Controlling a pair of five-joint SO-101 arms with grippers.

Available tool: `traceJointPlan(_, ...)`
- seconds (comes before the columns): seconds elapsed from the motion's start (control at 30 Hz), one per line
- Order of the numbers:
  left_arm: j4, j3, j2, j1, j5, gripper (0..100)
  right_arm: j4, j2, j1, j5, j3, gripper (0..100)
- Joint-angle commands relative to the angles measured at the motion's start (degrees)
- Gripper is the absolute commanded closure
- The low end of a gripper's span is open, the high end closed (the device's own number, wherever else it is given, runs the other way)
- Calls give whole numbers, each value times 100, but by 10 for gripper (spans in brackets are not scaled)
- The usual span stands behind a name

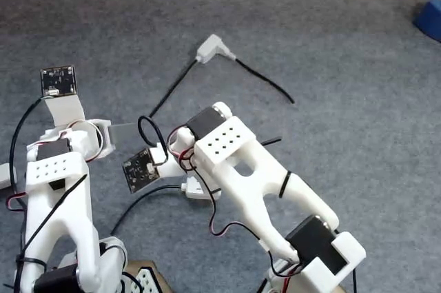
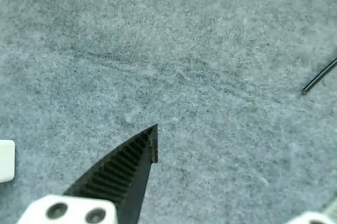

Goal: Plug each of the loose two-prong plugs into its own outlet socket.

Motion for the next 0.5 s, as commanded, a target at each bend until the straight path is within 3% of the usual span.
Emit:
traceJointPlan(0.0, -114, -13, 13, -13, 18, 490, -57, -321, 110, 88, -66, 990)
traceJointPlan(0.47, -114, -13, 13, -13, 18, 490, -40, -286, 13, 97, -716, 990)
